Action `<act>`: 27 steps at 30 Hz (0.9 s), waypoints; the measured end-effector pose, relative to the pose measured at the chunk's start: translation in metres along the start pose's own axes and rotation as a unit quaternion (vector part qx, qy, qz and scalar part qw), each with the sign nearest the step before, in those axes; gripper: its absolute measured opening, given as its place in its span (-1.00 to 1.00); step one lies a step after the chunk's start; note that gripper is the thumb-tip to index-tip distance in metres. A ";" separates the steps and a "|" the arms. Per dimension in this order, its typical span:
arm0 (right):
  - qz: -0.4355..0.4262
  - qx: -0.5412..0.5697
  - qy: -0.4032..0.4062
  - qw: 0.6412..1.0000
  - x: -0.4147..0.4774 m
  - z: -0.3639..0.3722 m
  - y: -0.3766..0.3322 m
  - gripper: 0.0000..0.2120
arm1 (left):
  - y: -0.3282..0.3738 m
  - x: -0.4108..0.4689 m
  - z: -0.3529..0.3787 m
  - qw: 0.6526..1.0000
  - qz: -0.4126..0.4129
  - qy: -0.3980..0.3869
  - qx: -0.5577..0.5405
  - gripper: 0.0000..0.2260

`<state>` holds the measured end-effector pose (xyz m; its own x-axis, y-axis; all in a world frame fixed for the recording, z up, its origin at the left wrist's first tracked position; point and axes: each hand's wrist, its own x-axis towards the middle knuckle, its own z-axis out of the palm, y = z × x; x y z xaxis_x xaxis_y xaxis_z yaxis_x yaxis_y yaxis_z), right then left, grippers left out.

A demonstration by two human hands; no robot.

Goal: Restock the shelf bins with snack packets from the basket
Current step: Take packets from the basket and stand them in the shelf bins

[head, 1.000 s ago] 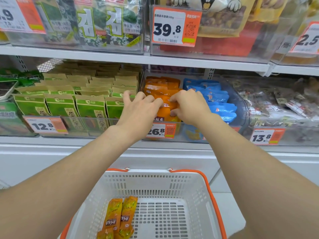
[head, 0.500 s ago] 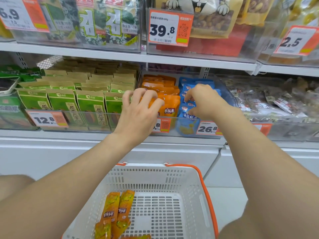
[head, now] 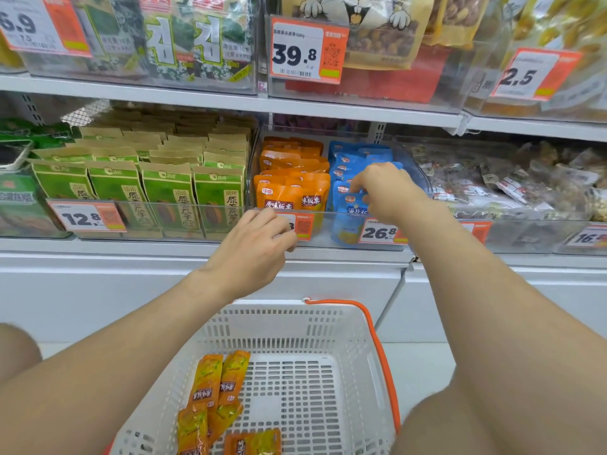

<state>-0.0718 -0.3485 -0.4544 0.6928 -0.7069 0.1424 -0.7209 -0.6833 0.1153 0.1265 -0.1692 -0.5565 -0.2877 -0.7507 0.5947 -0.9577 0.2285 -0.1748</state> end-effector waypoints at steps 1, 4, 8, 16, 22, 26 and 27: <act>0.006 -0.006 -0.003 1.000 -0.002 0.000 -0.002 -0.55 | -0.001 -0.003 0.000 1.000 -0.003 -0.010 -0.004 -0.84; 0.022 -0.013 0.046 0.999 -0.011 -0.002 -0.018 -0.65 | -0.001 -0.013 0.003 0.999 -0.007 -0.043 -0.010 -0.83; -0.043 0.045 0.116 0.991 -0.035 -0.009 -0.068 -0.77 | 0.002 -0.027 0.010 0.992 -0.039 -0.117 -0.029 -0.82; -0.143 0.048 -0.183 0.971 -0.073 0.061 -0.141 -0.84 | 0.006 -0.072 0.030 0.900 -0.143 -0.411 -0.032 -0.82; -0.228 -0.032 -0.258 0.938 -0.096 0.132 -0.186 -0.84 | 0.011 -0.137 0.071 0.857 -0.168 -0.484 -0.061 -0.84; -0.265 -0.073 -0.297 0.915 -0.097 0.164 -0.212 -0.84 | 0.011 -0.176 0.095 0.810 -0.132 -0.569 -0.058 -0.80; -0.268 -0.078 -0.304 0.911 -0.096 0.171 -0.217 -0.88 | 0.013 -0.183 0.100 0.801 -0.121 -0.585 -0.051 -0.78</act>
<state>0.0212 -0.1638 -0.6607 0.7931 -0.2813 -0.5402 -0.2365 -0.9596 0.1525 0.1664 -0.0912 -0.7460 0.0419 -0.8343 -0.5497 -0.9978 -0.0067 -0.0658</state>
